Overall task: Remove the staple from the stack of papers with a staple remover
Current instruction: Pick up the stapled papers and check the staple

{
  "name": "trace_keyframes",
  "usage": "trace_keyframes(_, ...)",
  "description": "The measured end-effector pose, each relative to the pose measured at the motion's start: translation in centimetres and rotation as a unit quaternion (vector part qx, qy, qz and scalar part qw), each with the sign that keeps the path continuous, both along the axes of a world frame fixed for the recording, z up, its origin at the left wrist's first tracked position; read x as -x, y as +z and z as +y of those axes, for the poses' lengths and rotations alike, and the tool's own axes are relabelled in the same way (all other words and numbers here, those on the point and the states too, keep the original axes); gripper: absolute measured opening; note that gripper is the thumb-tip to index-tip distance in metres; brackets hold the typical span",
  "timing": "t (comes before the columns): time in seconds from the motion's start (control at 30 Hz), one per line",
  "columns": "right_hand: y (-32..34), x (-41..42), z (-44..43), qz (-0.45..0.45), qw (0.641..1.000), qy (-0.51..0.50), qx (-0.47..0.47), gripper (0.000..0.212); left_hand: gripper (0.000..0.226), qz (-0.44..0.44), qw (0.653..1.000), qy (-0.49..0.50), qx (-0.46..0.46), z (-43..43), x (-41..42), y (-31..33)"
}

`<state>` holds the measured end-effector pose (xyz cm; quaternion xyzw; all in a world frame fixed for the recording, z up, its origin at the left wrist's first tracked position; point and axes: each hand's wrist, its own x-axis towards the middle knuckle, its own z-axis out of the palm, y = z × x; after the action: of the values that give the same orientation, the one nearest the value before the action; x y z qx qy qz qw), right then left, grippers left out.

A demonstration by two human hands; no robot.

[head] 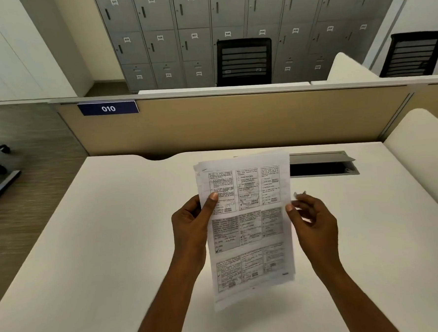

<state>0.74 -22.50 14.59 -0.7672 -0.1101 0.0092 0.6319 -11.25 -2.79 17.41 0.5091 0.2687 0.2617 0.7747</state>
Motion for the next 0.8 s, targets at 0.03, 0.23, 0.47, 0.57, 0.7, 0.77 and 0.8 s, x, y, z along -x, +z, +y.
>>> trace_keyframes(0.03,0.3,0.3,0.2,-0.051,0.998,-0.027,0.041,0.031,0.024,-0.006,1.0,0.003,-0.004,-0.3,0.0,0.2)
trace_keyframes(0.23,3.9,4.5,2.7,-0.2,0.974,0.083,0.058,0.041,0.014,-0.019,0.997,0.049,-0.06,-3.0,0.0,1.3)
trace_keyframes(0.47,5.9,7.8,4.5,-0.146,0.973,0.177,0.019,0.058,0.022,-0.044,0.992,0.057,-0.103,-6.1,0.0,2.4)
trace_keyframes(0.57,5.5,7.9,4.3,-0.165,0.972,0.169,0.01,0.059,0.024,-0.045,0.995,0.043,-0.084,-6.8,-0.1,2.7)
trace_keyframes(0.7,4.7,7.8,4.1,-0.213,0.964,0.156,0.022,0.056,0.053,-0.064,0.998,0.008,0.005,-6.8,-0.2,2.6)
trace_keyframes(0.77,4.3,7.5,4.0,-0.216,0.967,0.132,0.01,0.046,0.054,-0.084,0.996,-0.001,0.013,-6.7,-0.2,2.4)
trace_keyframes(0.8,4.3,7.3,3.8,-0.205,0.972,0.119,-0.005,0.044,0.051,-0.09,0.996,-0.006,0.004,-6.6,-0.2,2.3)
